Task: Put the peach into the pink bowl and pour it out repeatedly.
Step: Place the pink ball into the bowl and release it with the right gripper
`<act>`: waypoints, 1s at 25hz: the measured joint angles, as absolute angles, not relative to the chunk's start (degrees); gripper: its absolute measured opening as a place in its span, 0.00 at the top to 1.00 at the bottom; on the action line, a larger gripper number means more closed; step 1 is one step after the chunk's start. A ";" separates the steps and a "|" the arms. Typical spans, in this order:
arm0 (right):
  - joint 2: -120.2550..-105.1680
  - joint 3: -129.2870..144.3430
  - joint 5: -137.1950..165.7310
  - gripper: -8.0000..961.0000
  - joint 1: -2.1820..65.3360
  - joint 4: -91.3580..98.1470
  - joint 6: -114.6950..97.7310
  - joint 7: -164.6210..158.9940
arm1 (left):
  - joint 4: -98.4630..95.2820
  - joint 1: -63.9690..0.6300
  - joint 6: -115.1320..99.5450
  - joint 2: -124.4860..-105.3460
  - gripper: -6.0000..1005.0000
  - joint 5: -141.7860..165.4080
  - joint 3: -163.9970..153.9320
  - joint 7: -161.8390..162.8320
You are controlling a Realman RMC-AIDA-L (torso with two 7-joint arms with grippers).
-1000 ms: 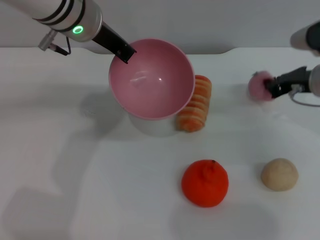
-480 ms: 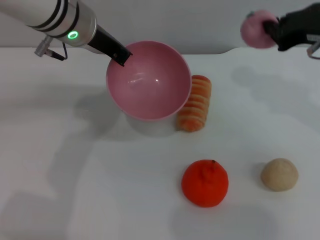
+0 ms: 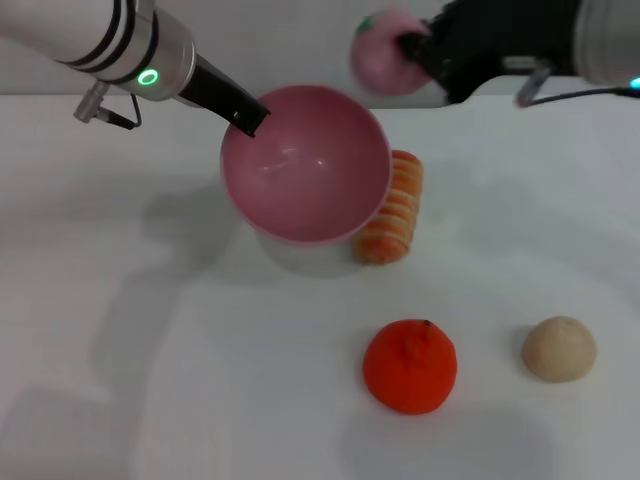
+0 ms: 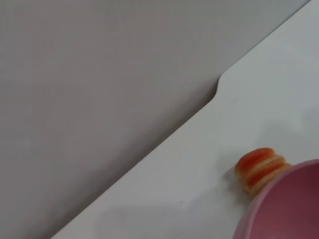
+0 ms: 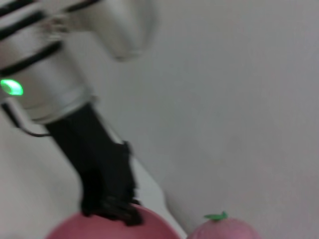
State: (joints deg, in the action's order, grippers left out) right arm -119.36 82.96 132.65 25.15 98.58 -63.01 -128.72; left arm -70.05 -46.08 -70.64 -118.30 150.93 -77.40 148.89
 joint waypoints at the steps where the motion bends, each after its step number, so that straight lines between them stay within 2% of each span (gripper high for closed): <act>1: -119.32 84.38 132.64 0.96 25.79 97.86 -62.94 -128.67 | -70.05 -46.07 -70.63 -118.34 0.95 150.69 -77.55 148.89; 12: -119.07 92.23 132.63 0.88 29.31 90.48 -59.32 -128.48 | -70.19 -46.05 -70.16 -118.39 0.95 149.64 -78.92 149.04; 23: -119.17 92.07 132.60 0.80 28.54 90.97 -59.14 -128.46 | -70.04 -46.01 -69.52 -118.25 0.95 149.57 -78.93 148.94; 25: -119.20 91.46 132.61 0.73 28.16 91.33 -59.13 -128.47 | -69.90 -45.93 -69.42 -118.22 0.95 149.58 -78.93 148.89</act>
State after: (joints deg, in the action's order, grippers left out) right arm -119.20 91.46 132.61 28.16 91.33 -59.13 -128.47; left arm -69.90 -45.93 -69.42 -118.22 149.58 -78.93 148.89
